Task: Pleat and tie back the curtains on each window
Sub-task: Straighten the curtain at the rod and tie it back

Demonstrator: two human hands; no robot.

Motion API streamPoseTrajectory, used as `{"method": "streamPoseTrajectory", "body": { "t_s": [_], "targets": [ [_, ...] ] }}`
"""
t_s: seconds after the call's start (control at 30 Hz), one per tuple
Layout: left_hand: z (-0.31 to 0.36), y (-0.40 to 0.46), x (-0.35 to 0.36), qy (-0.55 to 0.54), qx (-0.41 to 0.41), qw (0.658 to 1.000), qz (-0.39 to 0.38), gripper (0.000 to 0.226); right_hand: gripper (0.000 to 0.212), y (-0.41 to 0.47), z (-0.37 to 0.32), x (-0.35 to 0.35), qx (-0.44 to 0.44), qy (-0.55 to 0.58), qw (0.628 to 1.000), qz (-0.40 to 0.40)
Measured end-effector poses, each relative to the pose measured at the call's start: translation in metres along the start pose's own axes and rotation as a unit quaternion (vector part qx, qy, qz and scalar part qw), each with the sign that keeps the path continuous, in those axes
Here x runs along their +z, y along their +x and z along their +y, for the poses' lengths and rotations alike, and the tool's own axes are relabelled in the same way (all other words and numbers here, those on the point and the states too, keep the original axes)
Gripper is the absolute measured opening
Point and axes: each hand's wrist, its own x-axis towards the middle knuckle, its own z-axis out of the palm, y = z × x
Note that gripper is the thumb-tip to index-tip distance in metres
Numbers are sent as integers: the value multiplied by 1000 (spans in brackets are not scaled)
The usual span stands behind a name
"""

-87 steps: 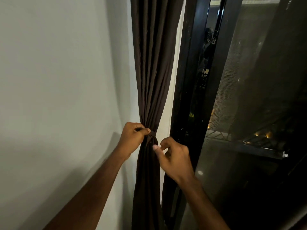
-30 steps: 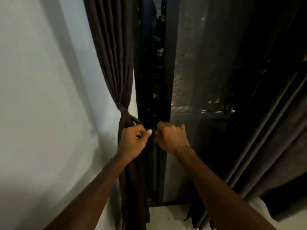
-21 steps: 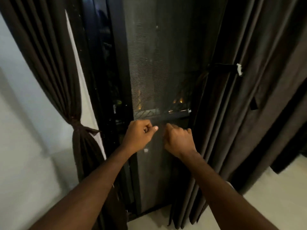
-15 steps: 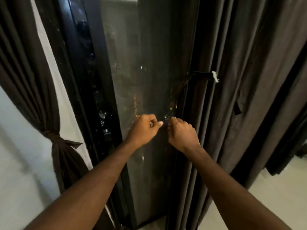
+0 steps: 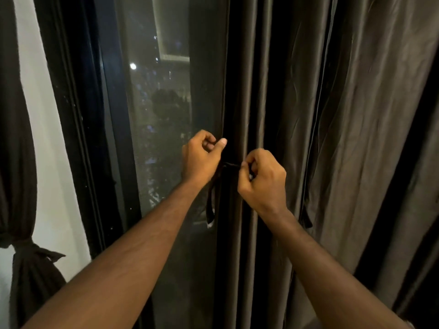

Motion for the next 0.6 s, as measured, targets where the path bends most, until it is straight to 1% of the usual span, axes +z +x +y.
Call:
{"method": "streamPoseTrajectory", "body": {
  "t_s": [0.1,0.17,0.27,0.37,0.47,0.53,0.6],
  "targets": [
    [8,17,9,59,-24,998,23,26,13,22,8,-5,25,31,999,22],
    [10,23,11,89,-37,995,19,25,17,33,11,-4,51,38,998,5],
    [10,27,12,134,-27,991,1,11,20,45,13,3,72,29,997,-31],
    [7,28,1,165,-34,986,15,9,23,51,14,6,91,23,993,-66],
    [-7,31,-15,124,-49,991,14,14,27,53,11,10,105,34,991,-76],
    [-10,32,-20,92,-43,995,1,19,30,52,5,16,88,25,993,-78],
    [-4,36,-21,77,-28,997,1,17,36,53,-3,21,92,24,993,-65]
  ]
}}
